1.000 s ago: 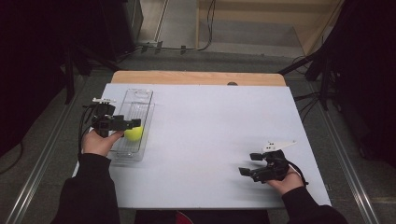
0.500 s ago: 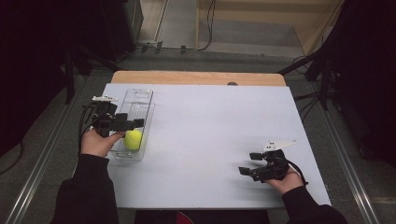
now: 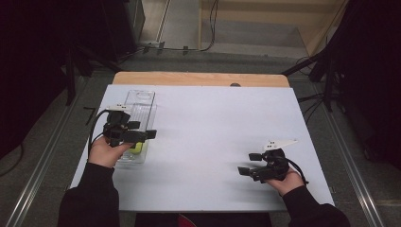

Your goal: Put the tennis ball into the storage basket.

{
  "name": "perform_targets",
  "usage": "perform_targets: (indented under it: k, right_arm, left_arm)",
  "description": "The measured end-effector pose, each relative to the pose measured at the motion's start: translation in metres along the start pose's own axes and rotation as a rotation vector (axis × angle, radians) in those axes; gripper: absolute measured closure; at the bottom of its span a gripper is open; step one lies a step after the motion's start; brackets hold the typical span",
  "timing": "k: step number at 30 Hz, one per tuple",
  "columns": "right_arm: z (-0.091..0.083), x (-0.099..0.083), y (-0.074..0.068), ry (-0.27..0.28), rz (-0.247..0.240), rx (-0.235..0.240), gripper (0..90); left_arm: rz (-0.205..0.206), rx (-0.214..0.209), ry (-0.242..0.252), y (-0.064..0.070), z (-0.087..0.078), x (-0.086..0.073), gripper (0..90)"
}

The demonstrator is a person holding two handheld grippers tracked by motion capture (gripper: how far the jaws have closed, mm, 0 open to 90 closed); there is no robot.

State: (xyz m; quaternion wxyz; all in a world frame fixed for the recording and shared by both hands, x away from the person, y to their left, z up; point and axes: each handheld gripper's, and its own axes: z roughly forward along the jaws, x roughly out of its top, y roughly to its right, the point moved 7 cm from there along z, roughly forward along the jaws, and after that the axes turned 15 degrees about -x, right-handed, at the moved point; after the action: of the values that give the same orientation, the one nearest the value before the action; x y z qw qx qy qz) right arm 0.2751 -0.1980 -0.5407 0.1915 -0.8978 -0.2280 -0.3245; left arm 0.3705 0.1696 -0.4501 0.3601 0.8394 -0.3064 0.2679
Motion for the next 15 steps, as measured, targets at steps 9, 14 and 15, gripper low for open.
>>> perform_targets:
  k: [9,14,15]
  right_arm:
    - [0.000,-0.001,0.000,-0.007,0.007,-0.004,15.0]
    - [-0.002,-0.001,-0.002,-0.005,0.010,-0.004,14.9]
    - [-0.001,-0.001,-0.002,-0.009,0.009,-0.005,14.9]
  left_arm:
    - [0.039,-0.049,-0.014,0.013,0.010,-0.006,16.2]
    - [0.046,-0.054,-0.034,0.015,0.017,-0.014,16.2]
    - [0.042,-0.054,-0.031,0.015,0.017,-0.015,16.2]
